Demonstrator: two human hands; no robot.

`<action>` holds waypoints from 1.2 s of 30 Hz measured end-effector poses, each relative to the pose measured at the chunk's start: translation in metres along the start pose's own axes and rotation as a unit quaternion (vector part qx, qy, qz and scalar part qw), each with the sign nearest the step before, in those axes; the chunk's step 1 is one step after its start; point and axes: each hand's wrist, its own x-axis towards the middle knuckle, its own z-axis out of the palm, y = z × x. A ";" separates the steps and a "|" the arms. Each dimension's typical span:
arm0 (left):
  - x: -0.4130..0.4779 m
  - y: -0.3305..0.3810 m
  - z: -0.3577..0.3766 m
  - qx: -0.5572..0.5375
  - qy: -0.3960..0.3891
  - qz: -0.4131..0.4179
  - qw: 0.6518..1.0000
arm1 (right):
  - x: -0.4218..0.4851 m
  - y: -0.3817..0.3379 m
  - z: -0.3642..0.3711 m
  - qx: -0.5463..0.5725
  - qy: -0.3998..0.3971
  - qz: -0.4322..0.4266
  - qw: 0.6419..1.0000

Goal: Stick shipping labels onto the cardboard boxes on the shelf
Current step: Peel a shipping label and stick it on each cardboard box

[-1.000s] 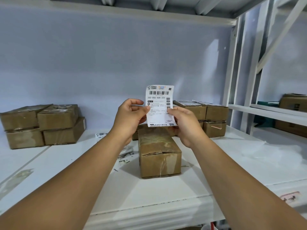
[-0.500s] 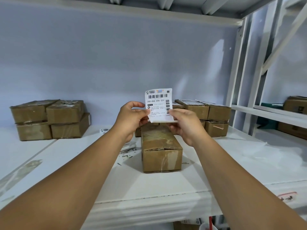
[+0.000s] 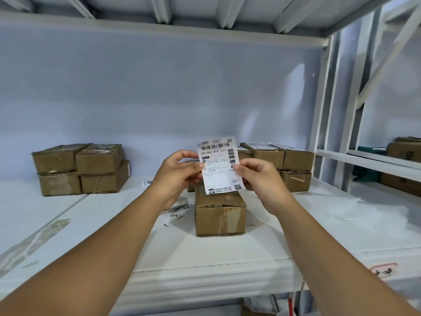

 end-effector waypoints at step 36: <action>-0.005 0.001 -0.009 0.069 -0.073 -0.085 0.991 | 0.004 0.009 -0.003 -0.082 -0.044 0.075 0.993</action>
